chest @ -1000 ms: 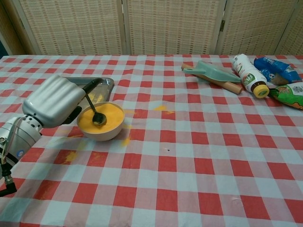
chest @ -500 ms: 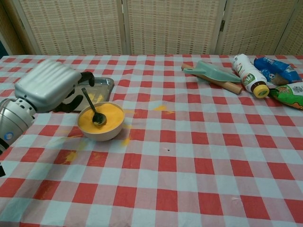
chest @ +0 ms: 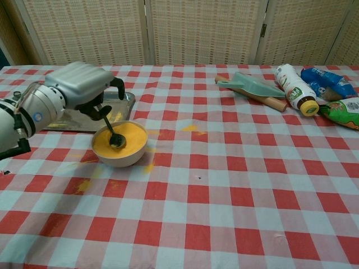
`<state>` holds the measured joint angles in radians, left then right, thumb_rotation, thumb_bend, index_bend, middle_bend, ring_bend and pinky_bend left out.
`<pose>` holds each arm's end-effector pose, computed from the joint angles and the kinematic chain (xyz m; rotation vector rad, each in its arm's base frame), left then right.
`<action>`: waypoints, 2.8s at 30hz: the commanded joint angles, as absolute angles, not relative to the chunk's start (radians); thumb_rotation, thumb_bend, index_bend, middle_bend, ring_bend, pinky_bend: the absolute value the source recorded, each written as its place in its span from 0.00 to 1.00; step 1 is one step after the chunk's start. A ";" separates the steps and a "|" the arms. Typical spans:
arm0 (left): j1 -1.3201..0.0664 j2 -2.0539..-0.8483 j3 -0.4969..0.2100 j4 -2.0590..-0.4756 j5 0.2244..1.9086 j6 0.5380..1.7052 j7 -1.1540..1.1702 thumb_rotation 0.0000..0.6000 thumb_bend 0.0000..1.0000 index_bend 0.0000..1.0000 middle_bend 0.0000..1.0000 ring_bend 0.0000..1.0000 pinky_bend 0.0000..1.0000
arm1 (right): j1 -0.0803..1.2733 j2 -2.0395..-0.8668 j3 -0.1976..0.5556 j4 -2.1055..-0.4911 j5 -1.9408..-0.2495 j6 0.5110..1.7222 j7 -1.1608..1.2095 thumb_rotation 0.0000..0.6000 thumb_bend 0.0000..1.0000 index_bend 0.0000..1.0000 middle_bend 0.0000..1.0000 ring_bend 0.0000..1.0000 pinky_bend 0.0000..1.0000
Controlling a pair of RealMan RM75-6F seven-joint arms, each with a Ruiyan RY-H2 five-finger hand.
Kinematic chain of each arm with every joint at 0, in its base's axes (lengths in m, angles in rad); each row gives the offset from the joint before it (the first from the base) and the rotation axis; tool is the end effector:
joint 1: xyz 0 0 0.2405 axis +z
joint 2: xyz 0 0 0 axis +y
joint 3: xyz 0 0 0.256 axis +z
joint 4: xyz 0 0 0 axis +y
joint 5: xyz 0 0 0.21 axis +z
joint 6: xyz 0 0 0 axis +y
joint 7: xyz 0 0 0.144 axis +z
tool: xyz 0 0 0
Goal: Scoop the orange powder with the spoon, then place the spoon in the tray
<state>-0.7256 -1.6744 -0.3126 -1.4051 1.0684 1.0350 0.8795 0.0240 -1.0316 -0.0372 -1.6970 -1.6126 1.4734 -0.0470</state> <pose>-0.1282 0.3626 -0.0190 -1.7884 -0.5280 -0.7147 -0.3034 -0.1422 0.1599 1.5148 -0.9334 0.8180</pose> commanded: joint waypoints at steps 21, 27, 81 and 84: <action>-0.860 -1.551 -0.248 -1.463 0.696 0.986 1.084 1.00 0.65 0.35 1.00 1.00 1.00 | 0.026 -1.034 -0.025 -1.697 -1.590 1.470 -0.050 1.00 0.19 0.00 0.00 0.00 0.00; -0.864 -1.529 -0.217 -1.460 0.677 1.002 1.056 1.00 0.65 0.34 1.00 1.00 1.00 | 0.021 -1.034 -0.028 -1.698 -1.597 1.479 -0.052 1.00 0.19 0.00 0.00 0.00 0.00; -0.813 -1.517 -0.036 -1.519 0.846 1.123 1.005 1.00 0.65 0.39 1.00 1.00 1.00 | 0.011 -1.029 -0.038 -1.701 -1.630 1.503 -0.044 1.00 0.19 0.00 0.00 0.00 0.00; -0.807 -1.511 -0.026 -1.539 0.839 1.134 1.024 1.00 0.65 0.39 1.00 1.00 1.00 | 0.009 -1.028 -0.039 -1.701 -1.634 1.506 -0.041 1.00 0.19 0.00 0.00 0.00 0.00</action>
<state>-0.8106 -1.5146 -0.0312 -1.5316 0.8424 1.1280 1.0163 0.0093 -1.0279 -0.0388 -1.7008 -1.6338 1.5055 -0.0413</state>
